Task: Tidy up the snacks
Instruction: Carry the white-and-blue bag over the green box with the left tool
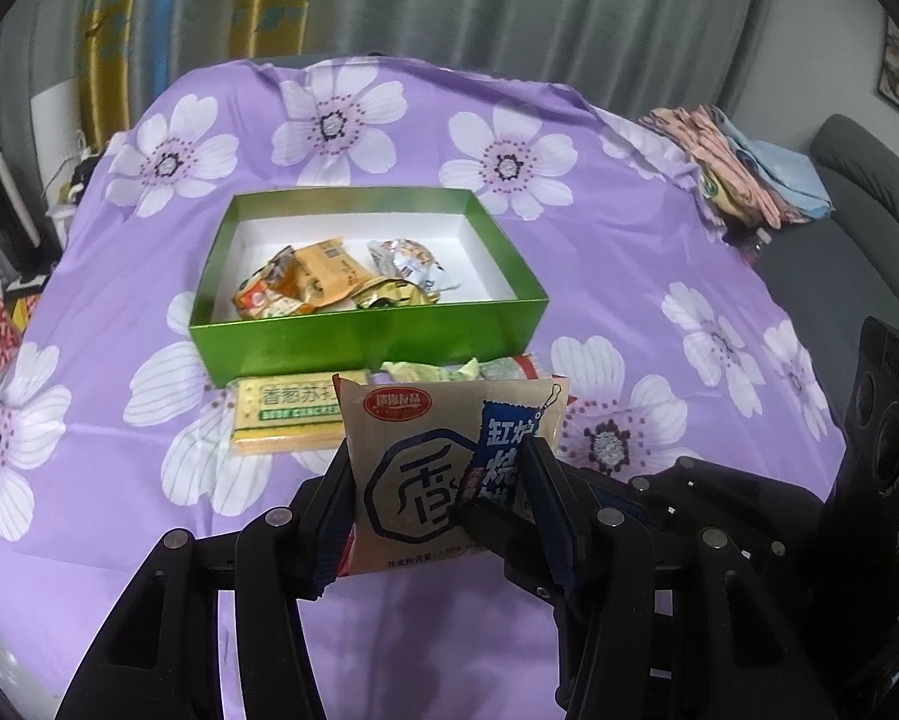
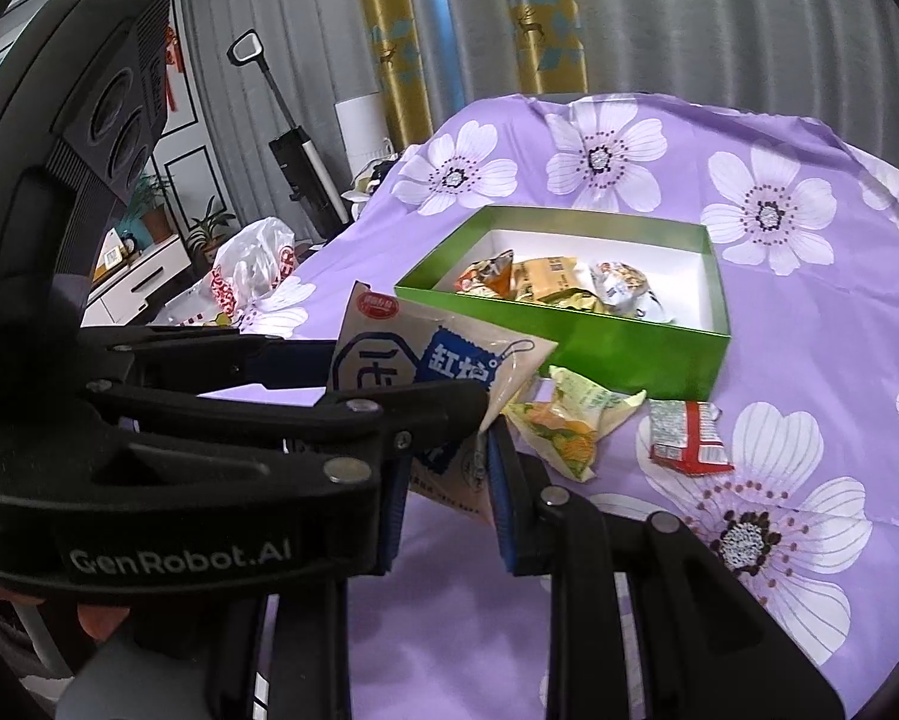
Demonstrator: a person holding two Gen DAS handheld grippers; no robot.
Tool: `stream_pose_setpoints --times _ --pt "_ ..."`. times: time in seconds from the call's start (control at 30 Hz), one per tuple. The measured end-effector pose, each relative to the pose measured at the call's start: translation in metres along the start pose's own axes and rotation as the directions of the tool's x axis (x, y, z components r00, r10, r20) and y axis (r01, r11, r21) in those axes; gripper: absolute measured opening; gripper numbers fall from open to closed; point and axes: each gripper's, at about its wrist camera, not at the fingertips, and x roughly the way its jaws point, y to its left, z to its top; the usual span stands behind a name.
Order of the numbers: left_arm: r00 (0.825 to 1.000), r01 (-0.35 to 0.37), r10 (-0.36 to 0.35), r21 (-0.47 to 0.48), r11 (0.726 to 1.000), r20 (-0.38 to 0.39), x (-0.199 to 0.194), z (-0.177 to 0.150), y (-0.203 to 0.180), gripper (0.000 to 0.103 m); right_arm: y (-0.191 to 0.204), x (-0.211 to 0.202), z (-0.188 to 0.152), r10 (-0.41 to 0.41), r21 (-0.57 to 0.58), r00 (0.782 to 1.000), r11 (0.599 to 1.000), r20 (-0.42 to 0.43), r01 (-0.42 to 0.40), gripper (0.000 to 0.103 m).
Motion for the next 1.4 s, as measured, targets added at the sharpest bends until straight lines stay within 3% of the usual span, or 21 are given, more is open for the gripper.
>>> stream_pose_setpoints --times 0.6,0.87,1.17,1.4 --pt "1.000 0.020 -0.020 0.060 0.998 0.004 0.013 0.021 -0.025 0.054 -0.027 -0.008 0.006 -0.024 0.036 0.999 0.999 0.046 0.023 0.026" --pt "0.999 0.006 -0.009 0.078 0.997 0.040 0.013 0.053 -0.022 0.054 -0.035 0.000 0.035 -0.026 0.014 0.996 1.000 0.085 0.025 0.026" --pt "0.995 0.022 -0.030 0.089 0.996 0.092 0.015 0.111 -0.009 0.054 -0.052 0.013 0.093 -0.030 -0.029 0.989 0.999 0.144 0.035 0.026" --pt "0.997 0.021 -0.026 0.058 0.998 0.074 0.041 0.133 0.012 0.054 -0.063 0.047 0.110 -0.022 -0.044 0.993 0.999 0.119 0.028 0.026"
